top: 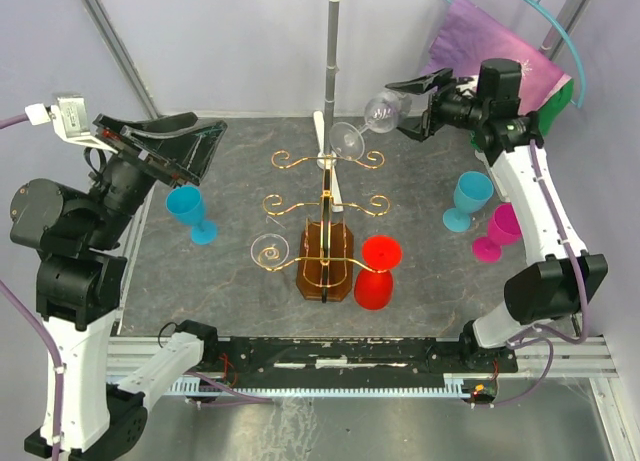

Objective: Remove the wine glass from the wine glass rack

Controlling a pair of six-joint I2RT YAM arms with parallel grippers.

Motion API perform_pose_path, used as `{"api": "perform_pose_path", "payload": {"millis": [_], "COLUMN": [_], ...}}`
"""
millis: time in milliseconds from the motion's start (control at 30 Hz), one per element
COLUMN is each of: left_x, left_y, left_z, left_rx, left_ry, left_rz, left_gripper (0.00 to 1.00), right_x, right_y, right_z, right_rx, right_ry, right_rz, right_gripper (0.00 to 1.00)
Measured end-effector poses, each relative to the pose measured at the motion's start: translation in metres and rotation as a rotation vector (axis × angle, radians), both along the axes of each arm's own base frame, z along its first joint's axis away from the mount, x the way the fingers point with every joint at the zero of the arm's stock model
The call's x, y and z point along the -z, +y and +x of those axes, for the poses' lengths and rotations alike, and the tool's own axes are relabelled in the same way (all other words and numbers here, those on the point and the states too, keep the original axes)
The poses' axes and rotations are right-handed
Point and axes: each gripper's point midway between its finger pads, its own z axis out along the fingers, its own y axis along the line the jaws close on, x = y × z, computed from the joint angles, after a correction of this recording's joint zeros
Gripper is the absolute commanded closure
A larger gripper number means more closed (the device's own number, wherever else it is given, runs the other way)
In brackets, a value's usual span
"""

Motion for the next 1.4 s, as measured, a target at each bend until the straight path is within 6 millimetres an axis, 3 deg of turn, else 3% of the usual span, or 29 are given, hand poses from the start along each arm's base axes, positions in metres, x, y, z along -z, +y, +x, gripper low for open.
{"api": "perform_pose_path", "payload": {"millis": [167, 400, 533, 767, 1167, 1400], "left_x": [0.003, 0.006, 0.008, 0.015, 0.026, 0.028], "left_y": [0.002, 0.006, 0.006, 0.006, 0.005, 0.004], "left_z": [-0.003, -0.009, -0.009, -0.008, -0.006, -0.005], "left_rx": [-0.006, -0.018, -0.020, -0.020, -0.018, -0.017], "left_ry": [0.010, 0.024, 0.029, 0.044, 0.066, 0.070], "left_rz": [0.003, 0.002, 0.003, 0.007, 0.013, 0.014], "left_gripper": [0.01, 0.01, 0.01, 0.01, 0.01, 0.01], "right_x": [0.006, 0.035, 0.046, 0.048, 0.072, 0.087], "right_y": [-0.033, -0.077, -0.091, -0.116, -0.154, -0.178], "right_z": [0.021, 0.053, 0.068, 0.090, 0.114, 0.115], "right_rx": [0.051, 0.136, 0.166, 0.236, 0.325, 0.322], "right_ry": [-0.059, -0.063, -0.069, -0.116, -0.141, -0.177], "right_rz": [-0.099, -0.256, -0.334, -0.449, -0.689, -0.903], "right_gripper": [0.38, 0.37, 0.37, 0.38, 0.37, 0.38]}}
